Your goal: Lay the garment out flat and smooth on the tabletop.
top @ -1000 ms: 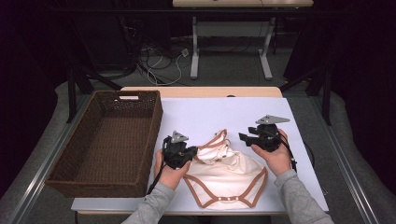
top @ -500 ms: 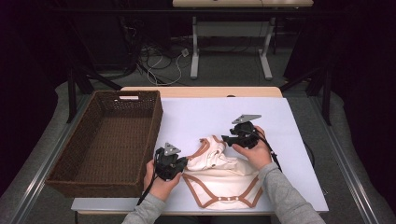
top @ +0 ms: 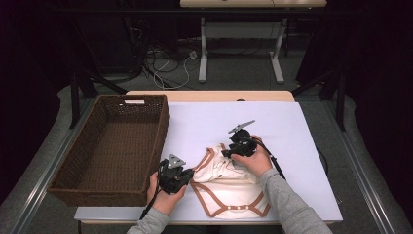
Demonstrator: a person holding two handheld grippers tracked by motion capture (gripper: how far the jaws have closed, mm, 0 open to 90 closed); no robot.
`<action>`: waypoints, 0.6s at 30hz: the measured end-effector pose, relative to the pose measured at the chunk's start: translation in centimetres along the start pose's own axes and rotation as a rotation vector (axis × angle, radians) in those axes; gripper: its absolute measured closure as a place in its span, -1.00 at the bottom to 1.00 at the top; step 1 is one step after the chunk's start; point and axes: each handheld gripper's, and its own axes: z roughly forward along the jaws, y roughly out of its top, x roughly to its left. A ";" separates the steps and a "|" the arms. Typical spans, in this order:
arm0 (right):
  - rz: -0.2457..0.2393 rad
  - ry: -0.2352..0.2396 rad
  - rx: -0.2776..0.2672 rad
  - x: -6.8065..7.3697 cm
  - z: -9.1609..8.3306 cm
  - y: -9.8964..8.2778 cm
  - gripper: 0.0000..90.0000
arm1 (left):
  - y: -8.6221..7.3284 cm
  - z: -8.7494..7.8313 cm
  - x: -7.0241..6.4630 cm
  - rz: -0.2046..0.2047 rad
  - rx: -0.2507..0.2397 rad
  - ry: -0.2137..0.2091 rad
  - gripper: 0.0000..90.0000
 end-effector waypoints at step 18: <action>-0.045 -0.068 -0.084 0.5 -3.0 -1.3 0.94 | 1.9 -0.8 0.3 -0.027 -0.073 -0.005 0.89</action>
